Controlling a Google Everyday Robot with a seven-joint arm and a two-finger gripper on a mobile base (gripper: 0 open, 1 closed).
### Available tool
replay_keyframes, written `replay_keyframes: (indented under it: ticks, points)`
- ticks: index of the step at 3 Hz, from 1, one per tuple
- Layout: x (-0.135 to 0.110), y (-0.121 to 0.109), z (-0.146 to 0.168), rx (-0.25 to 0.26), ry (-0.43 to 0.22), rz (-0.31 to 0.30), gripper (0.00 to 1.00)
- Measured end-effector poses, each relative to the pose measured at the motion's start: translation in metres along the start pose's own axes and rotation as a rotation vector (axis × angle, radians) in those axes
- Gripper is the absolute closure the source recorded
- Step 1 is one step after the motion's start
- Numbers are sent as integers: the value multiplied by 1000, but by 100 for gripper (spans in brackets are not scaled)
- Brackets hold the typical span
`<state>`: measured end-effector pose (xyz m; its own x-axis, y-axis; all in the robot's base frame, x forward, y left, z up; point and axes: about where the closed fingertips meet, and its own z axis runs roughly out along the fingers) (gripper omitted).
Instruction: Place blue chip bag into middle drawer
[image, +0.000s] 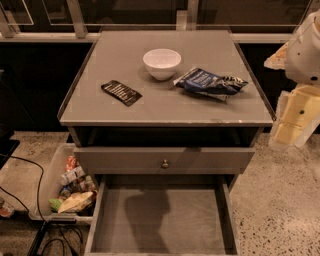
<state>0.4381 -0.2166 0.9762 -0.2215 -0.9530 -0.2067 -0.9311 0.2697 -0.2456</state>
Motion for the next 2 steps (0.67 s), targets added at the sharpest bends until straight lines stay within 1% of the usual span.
replay_keyframes:
  ticks: [1, 2]
  points:
    - [0, 0, 0, 0, 0, 0, 0]
    - [-3, 4, 16, -17, -19, -41, 0]
